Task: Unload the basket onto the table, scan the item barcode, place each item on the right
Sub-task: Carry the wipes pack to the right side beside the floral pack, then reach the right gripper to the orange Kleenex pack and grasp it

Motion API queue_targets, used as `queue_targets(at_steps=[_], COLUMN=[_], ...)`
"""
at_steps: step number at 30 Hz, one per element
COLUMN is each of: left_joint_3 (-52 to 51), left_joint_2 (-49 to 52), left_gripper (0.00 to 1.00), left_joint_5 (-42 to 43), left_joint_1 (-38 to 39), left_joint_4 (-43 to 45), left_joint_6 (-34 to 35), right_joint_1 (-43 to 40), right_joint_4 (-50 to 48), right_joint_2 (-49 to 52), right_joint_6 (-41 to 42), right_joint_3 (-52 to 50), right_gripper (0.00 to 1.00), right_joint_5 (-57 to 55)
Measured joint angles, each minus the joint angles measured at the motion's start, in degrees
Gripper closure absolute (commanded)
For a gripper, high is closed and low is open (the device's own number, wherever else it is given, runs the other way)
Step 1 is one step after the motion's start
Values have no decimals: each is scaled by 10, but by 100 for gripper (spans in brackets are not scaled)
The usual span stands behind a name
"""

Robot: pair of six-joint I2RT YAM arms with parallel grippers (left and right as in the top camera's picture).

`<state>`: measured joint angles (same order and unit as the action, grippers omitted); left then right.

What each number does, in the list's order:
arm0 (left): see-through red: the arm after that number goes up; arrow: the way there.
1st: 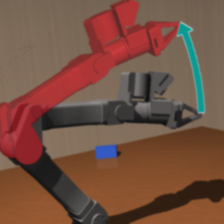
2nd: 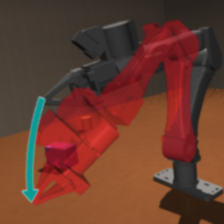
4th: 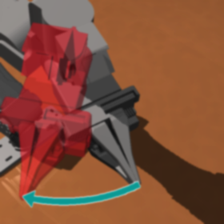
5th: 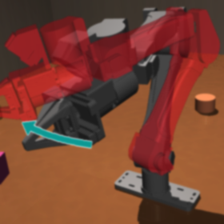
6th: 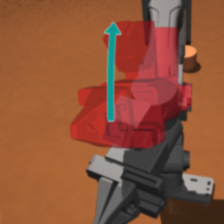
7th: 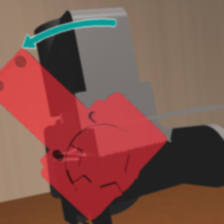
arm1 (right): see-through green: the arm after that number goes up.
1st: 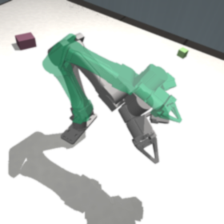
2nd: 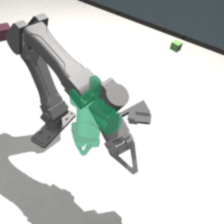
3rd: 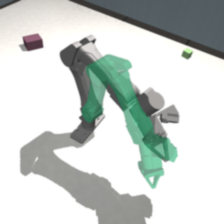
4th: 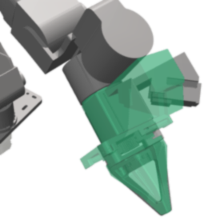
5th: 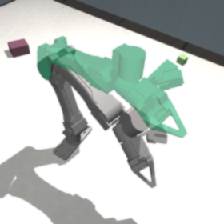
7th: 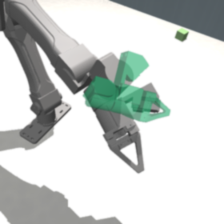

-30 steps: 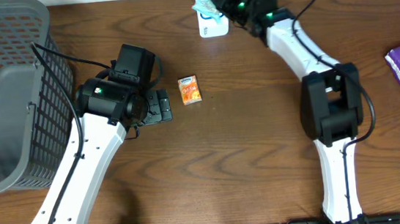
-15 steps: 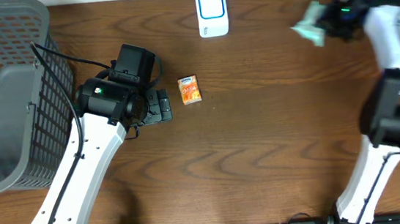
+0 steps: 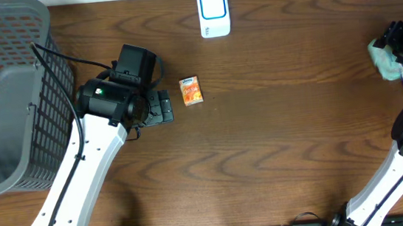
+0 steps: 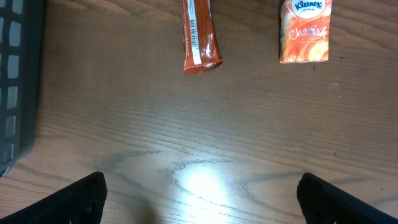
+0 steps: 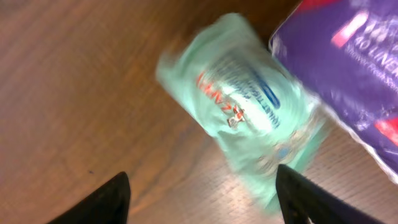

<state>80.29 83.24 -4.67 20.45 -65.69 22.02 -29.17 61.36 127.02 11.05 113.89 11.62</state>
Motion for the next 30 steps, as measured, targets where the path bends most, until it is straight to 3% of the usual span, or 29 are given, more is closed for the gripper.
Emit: queue_targets(at_steps=[11, 15, 19, 20, 21, 27, 30], left_joint_3=[0, 0, 0, 0, 0, 0, 0], left_joint_2=[0, 0, 0, 0, 0, 0, 0], left_gripper=[2, 2, 2, 2, 2, 2, 2], left_joint_5=[0, 0, 0, 0, 0, 0, 0], left_joint_1=[0, 0, 0, 0, 0, 0, 0], left_joint_4=[0, 0, 0, 0, 0, 0, 0], left_joint_6=[0, 0, 0, 0, 0, 0, 0], right_joint_1=[62, 137, 227, 253, 284, 452, 516], right_joint_4=[35, 55, 69, 68, 64, 3, -33], right_joint_2=[1, 1, 1, 1, 1, 16, 37], right_joint_6=[-11, -13, -24, -26, -26, -30, -12], right_joint_3=[0, 0, 0, 0, 0, 0, 1], right_gripper=[28, 37, 36, 25, 3, 1, 5], right_joint_5=[22, 99, 161, 168, 171, 170, 161])
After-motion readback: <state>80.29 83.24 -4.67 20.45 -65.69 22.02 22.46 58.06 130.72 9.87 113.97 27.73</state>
